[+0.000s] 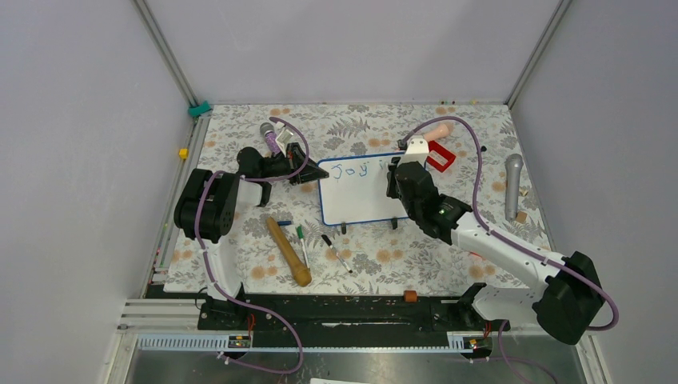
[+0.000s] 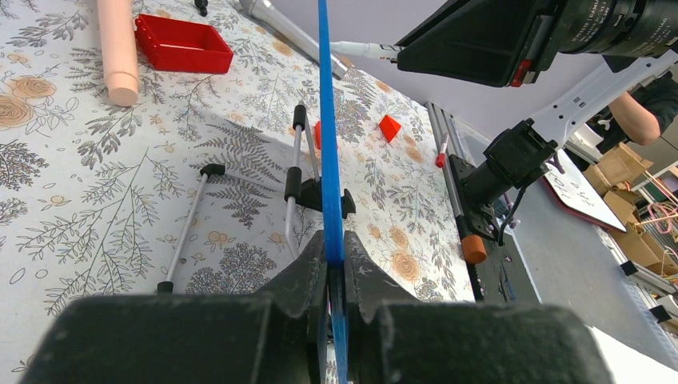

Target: Write a sentence on the whiteboard

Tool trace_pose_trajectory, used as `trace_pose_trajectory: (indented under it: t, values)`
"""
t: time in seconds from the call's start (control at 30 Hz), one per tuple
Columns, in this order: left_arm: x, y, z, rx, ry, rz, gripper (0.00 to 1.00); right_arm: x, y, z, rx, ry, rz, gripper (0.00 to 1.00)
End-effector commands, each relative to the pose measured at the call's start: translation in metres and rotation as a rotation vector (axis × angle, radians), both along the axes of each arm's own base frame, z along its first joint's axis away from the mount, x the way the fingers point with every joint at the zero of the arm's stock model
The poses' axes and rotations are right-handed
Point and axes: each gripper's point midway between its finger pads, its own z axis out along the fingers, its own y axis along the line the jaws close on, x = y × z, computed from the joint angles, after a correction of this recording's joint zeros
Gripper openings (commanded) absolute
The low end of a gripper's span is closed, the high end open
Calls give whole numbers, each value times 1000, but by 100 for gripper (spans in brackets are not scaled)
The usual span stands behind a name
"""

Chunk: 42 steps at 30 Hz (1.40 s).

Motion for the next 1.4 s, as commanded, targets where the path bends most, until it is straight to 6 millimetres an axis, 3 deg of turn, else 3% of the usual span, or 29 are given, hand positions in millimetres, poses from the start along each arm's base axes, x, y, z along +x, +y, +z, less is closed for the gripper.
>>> trace_pose_trajectory:
  t: [0.0,0.23,0.87,1.37]
  values:
    - [-18,-2,-10,35,-105,-113,0,8,4,19,41,-26,-2,0]
    - [-18,-2,-10,35,-105,-114,0,9,4,18,46,-23,-3,0]
    - [-19,-2,-9,35,-110,-113,0,-8,1,-10,31,71,24,0]
    - [-19,-2,-9,35,-109,-114,0,-2,-1,0,13,45,8,0]
